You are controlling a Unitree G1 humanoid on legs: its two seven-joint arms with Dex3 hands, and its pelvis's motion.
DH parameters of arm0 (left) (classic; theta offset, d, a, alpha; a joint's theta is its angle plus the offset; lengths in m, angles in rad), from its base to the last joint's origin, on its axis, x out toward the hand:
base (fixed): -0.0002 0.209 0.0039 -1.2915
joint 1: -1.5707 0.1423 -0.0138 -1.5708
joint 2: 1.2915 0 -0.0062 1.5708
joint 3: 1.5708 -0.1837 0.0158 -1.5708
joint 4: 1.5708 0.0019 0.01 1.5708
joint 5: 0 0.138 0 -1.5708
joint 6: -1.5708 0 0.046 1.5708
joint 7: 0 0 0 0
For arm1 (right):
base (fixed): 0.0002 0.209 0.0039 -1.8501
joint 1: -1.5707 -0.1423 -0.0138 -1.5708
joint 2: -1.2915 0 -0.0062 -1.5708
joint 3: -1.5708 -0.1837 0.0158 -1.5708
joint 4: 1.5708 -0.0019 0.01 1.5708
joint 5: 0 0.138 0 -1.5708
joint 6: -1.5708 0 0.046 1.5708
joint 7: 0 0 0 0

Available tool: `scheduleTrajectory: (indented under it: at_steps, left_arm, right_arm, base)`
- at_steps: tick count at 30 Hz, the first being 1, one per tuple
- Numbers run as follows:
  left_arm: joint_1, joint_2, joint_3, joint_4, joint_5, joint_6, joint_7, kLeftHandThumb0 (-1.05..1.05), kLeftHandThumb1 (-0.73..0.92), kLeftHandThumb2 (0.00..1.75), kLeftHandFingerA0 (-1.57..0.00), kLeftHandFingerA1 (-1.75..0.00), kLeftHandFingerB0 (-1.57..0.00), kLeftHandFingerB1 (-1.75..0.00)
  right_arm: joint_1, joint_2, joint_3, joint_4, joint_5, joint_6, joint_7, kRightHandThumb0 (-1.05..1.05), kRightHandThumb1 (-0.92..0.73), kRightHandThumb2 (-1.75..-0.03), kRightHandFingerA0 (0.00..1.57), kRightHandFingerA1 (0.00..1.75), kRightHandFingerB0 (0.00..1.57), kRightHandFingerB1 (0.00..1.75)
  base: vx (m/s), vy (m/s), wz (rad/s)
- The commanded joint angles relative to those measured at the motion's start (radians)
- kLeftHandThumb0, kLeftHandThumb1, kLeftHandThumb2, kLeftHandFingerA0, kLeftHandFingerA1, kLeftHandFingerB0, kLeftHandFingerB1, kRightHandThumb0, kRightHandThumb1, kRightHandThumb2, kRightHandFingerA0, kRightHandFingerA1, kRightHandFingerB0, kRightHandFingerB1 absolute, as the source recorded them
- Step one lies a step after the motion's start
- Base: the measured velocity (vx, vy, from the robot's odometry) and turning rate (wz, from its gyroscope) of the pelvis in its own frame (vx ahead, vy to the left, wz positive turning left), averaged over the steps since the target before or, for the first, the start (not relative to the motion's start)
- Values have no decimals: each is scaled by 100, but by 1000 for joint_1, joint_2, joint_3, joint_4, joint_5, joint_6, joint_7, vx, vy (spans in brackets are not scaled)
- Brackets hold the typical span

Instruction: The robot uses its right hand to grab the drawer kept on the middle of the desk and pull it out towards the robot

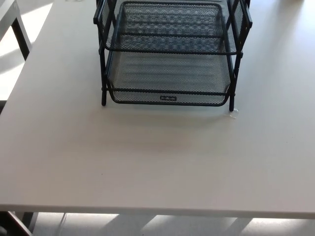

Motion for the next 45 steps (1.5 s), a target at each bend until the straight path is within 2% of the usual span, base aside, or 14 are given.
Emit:
scheduleTrajectory:
  at_steps: [1, 5, 12, 14, 15, 18, 21, 28, 29, 32, 33, 38, 40, 45]
  left_arm:
    - [74, 161, 24, -213, 79, -159, -68, -35, 56, 57, -80, -81, -79, -55]
    - [82, 168, 18, -232, 68, -148, -69, -35, 57, 57, -79, -80, -78, -54]
    - [90, 186, 26, -240, 75, -148, -58, -36, 56, 57, -78, -81, -79, -55]
    - [89, 183, 29, -239, 69, -151, -59, -35, 56, 57, -79, -81, -79, -55]
    - [88, 182, 29, -236, 68, -156, -59, -35, 56, 57, -79, -81, -79, -55]
    - [86, 179, 31, -226, 75, -169, -55, -36, 56, 57, -79, -82, -79, -55]
    - [82, 181, 36, -225, 73, -172, -59, -36, 56, 56, -78, -81, -78, -56]
    - [80, 174, 39, -220, 73, -171, -60, -34, 55, 56, -78, -83, -80, -57]
    - [81, 174, 40, -225, 70, -167, -66, -33, 55, 56, -79, -85, -80, -58]
    - [81, 172, 42, -226, 69, -165, -68, -33, 55, 56, -80, -85, -80, -59]
    - [80, 173, 42, -220, 69, -176, -65, -33, 55, 56, -79, -84, -80, -58]
    - [85, 176, 47, -229, 65, -159, -77, -33, 55, 56, -79, -84, -79, -58]
    - [84, 173, 48, -231, 64, -155, -76, -32, 54, 56, -80, -84, -80, -59]
    - [85, 169, 50, -236, 58, -149, -81, -31, 54, 56, -79, -83, -81, -59]
  right_arm:
    - [-24, -134, 49, 36, -120, -71, -252, -84, -62, -59, 33, 77, 29, 41]
    - [82, -173, -44, -133, -39, -34, -184, -80, -44, -86, 31, 72, 23, 51]
    - [97, -286, -140, -137, 1, 17, -70, -80, -54, -57, 37, 81, 29, 38]
    - [114, -303, -172, -149, 20, 5, -46, -87, -47, -84, 48, 92, 26, 46]
    - [148, -315, -192, -203, 29, 17, -33, -77, -56, -57, 39, 91, 28, 38]
    - [170, -382, -193, -246, -6, 87, -3, -83, -44, -87, 37, 78, 21, 51]
    - [176, -395, -219, -274, 20, 118, 42, -81, -55, -57, 34, 77, 26, 43]
    - [139, -462, -336, -267, 92, 134, 119, -74, -41, -80, 10, 59, 17, 43]
    - [148, -466, -362, -303, 72, 130, 44, -77, -54, -55, 19, 98, 22, 44]
    - [159, -481, -396, -356, 57, 153, 46, -79, -43, -82, 24, 82, 15, 51]
    - [160, -478, -421, -400, 32, 163, -27, -80, -51, -56, 32, 134, 26, 47]
    - [212, -493, -530, -671, -52, 244, -68, -84, -62, -59, 12, 84, 16, 47]
    - [202, -519, -588, -772, -58, 241, -40, -98, -60, -101, 24, 84, 3, 42]
    - [106, -492, -651, -944, -73, 233, -66, -90, -51, -93, 15, 72, 8, 55]
  base:
    - [0, 0, 0]
    - [0, 0, 0]
    - [0, 0, 0]
    - [0, 0, 0]
    - [0, 0, 0]
    - [0, 0, 0]
    - [0, 0, 0]
    - [0, 0, 0]
    - [0, 0, 0]
    - [0, 0, 0]
    - [0, 0, 0]
    - [0, 0, 0]
    - [0, 0, 0]
    - [0, 0, 0]
